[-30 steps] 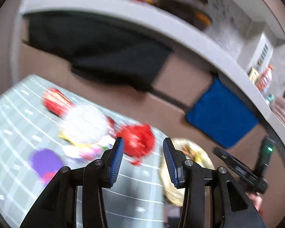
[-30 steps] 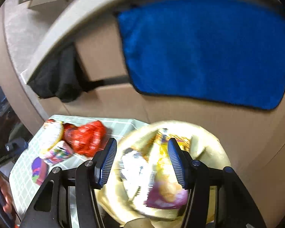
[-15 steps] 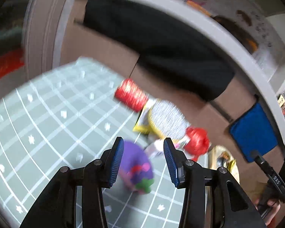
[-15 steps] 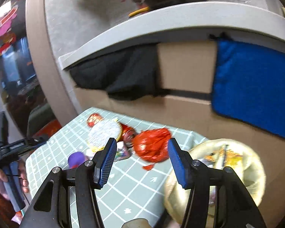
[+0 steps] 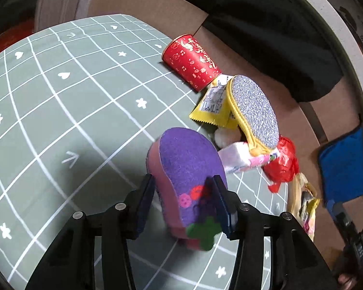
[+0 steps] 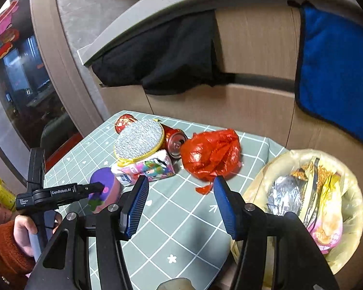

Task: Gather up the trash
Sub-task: 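Grasp the purple-pink sponge with the left gripper, then lift the sponge with the left gripper while the right grasps the red plastic bag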

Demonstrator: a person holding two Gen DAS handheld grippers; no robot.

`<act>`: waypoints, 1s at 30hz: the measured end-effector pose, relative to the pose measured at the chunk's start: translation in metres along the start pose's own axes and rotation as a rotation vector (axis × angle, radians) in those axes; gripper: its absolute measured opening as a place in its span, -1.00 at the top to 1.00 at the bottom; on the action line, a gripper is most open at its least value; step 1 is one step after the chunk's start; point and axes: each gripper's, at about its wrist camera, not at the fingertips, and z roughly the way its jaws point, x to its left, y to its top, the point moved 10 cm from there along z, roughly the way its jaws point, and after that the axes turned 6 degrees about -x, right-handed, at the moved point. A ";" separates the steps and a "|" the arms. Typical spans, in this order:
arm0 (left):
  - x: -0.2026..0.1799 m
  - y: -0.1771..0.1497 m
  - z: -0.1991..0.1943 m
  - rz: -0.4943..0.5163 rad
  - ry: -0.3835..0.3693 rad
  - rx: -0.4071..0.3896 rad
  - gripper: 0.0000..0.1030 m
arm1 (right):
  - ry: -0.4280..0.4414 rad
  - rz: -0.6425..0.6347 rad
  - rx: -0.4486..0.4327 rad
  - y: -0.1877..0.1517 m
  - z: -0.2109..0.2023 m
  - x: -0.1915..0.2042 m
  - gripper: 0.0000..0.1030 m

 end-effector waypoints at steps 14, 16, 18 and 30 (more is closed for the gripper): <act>-0.021 0.000 0.013 0.132 0.030 0.037 -0.05 | -0.042 -0.052 0.017 0.000 0.031 -0.012 -0.04; -0.022 0.000 0.004 0.163 0.020 0.025 0.07 | -0.056 -0.049 -0.001 0.011 0.040 -0.014 -0.04; -0.024 0.001 -0.007 0.205 0.020 0.003 0.20 | -0.077 -0.027 -0.014 0.020 0.049 -0.020 -0.08; -0.014 0.024 -0.051 0.346 0.036 -0.112 0.33 | -0.156 0.168 0.053 0.024 0.125 -0.068 -0.22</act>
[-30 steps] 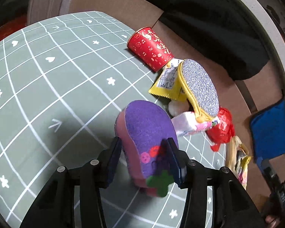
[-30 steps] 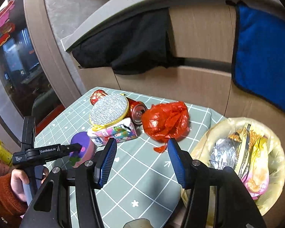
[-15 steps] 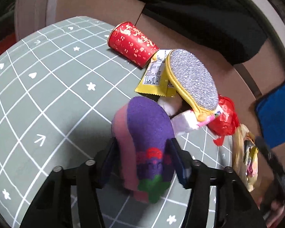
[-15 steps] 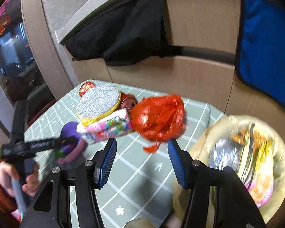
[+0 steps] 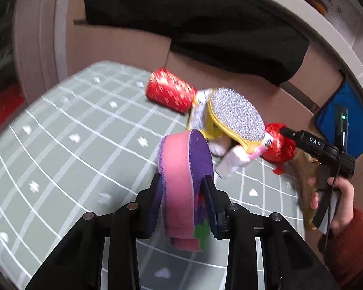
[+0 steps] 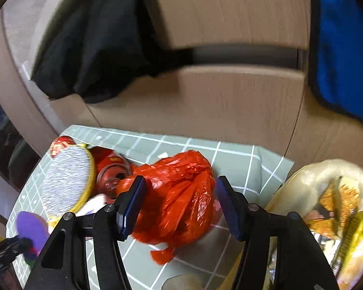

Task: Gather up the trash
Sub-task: 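Lift the sponge with the left gripper while the right grasps the red plastic bag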

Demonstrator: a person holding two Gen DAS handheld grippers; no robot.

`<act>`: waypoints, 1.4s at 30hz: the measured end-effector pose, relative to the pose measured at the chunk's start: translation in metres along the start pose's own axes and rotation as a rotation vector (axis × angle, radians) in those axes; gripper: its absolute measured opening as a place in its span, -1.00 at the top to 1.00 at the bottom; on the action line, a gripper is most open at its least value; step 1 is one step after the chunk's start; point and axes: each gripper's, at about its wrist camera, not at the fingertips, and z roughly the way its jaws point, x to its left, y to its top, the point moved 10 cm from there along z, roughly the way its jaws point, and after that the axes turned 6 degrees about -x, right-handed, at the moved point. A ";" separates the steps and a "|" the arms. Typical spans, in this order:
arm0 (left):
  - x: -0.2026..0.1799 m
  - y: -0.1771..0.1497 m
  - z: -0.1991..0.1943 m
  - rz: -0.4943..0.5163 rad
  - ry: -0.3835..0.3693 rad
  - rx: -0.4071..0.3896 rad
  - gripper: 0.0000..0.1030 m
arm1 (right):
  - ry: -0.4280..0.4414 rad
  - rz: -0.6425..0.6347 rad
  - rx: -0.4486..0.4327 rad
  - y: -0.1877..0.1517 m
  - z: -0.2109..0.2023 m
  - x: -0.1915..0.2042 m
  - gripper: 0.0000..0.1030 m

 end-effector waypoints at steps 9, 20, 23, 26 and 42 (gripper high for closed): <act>0.008 -0.002 0.004 -0.055 0.000 0.016 0.33 | 0.158 0.092 0.070 -0.016 0.015 0.020 -0.46; -0.023 0.019 -0.028 0.014 0.013 -0.095 0.36 | 0.105 -0.160 -0.045 -0.005 -0.059 0.052 0.04; -0.040 0.031 -0.045 0.050 0.007 -0.141 0.36 | 0.124 -0.170 -0.098 0.004 -0.090 0.055 0.04; -0.059 0.044 -0.061 0.091 0.011 -0.199 0.36 | 0.128 -0.202 -0.152 0.013 -0.121 0.059 0.04; -0.223 0.074 -0.120 0.249 -0.185 -0.348 0.36 | 0.003 -0.251 -0.398 0.042 -0.276 0.009 0.04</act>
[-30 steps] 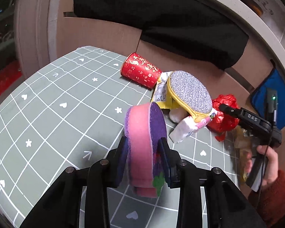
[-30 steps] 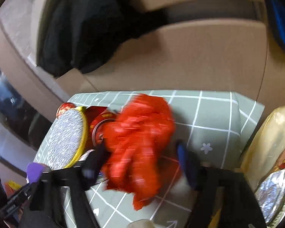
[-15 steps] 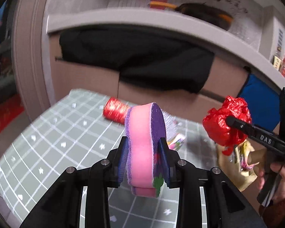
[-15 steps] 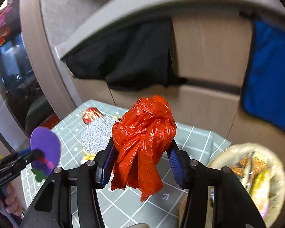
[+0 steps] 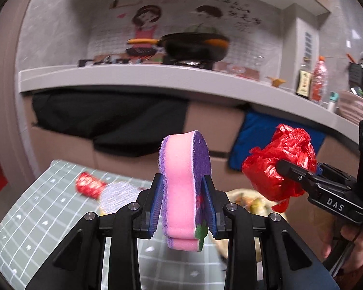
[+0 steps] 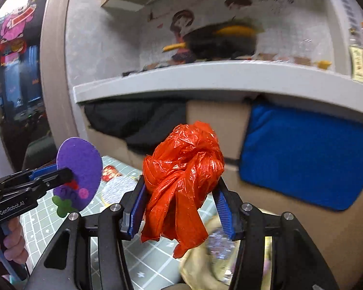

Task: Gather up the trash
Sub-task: 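Lift the sponge with the left gripper while the right grasps the red plastic bag, then carry the sponge and red bag over the bin and open both grippers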

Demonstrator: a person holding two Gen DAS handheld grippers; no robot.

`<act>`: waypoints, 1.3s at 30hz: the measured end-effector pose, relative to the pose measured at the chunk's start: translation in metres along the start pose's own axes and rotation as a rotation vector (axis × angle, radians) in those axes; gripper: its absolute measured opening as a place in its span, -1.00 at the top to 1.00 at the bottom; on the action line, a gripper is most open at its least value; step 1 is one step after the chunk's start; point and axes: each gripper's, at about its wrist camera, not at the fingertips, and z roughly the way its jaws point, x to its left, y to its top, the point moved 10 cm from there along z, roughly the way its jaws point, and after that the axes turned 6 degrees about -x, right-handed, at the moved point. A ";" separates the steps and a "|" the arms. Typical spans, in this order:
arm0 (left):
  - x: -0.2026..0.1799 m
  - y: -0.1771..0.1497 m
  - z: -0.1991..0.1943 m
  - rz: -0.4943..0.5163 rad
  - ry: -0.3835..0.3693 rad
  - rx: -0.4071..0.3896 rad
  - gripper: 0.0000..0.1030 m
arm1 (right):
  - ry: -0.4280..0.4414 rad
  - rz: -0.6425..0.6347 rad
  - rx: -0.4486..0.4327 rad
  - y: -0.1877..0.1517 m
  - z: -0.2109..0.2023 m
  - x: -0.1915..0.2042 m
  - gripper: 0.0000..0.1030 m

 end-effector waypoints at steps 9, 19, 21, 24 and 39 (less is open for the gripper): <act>-0.083 0.007 0.021 0.007 -0.135 0.018 0.36 | -0.112 0.014 -0.057 0.011 -0.050 -0.055 0.04; -0.127 -0.023 0.052 0.056 -0.175 0.071 0.36 | -0.177 0.059 -0.043 -0.010 -0.067 -0.102 0.04; -0.129 -0.027 0.059 0.057 -0.177 0.081 0.36 | -0.179 0.068 -0.035 -0.015 -0.064 -0.107 0.04; -0.130 -0.036 0.071 0.056 -0.178 0.106 0.36 | -0.182 0.076 -0.021 -0.024 -0.059 -0.113 0.04; -0.142 -0.156 0.190 -0.035 -0.244 0.514 0.36 | -0.192 0.200 0.101 -0.085 -0.003 -0.164 0.03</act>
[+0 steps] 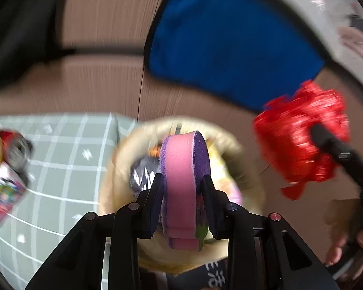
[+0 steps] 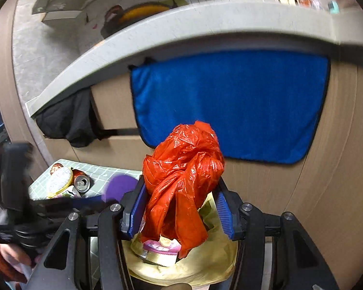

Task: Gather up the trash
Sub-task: 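Carry the sponge and red bag over the bin and open both grippers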

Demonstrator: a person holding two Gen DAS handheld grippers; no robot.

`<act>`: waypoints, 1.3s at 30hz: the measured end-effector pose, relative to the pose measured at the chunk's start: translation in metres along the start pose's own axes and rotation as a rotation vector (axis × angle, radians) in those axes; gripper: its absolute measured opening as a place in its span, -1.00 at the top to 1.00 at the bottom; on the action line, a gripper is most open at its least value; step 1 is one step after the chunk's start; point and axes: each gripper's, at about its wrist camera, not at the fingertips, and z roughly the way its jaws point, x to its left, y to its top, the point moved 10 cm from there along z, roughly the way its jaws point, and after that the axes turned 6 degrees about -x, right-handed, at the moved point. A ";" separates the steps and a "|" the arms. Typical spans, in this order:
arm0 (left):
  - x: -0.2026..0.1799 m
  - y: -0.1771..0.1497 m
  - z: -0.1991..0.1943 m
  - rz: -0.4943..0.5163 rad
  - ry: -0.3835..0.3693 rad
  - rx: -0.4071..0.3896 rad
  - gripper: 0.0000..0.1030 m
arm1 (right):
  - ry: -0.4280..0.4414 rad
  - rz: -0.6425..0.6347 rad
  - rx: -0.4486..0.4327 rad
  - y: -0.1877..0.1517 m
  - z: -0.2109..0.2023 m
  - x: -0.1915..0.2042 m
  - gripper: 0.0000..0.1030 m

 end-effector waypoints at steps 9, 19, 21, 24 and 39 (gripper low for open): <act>-0.007 -0.024 0.063 0.004 -0.071 0.144 0.36 | -0.032 0.032 0.085 -0.022 0.042 -0.027 0.03; 0.015 0.002 -0.007 -0.053 -0.123 0.015 -0.03 | 0.025 0.043 0.134 -0.037 0.083 -0.008 0.03; 0.022 0.009 -0.026 -0.058 -0.089 -0.034 -0.03 | 0.049 0.036 0.155 -0.043 0.091 0.003 0.03; 0.048 0.024 -0.058 -0.060 -0.014 -0.122 -0.03 | 0.067 0.017 0.227 -0.064 0.110 0.017 0.03; 0.170 0.002 -0.160 -0.211 0.243 -0.274 -0.03 | -0.013 0.023 0.281 -0.092 0.103 0.028 -0.25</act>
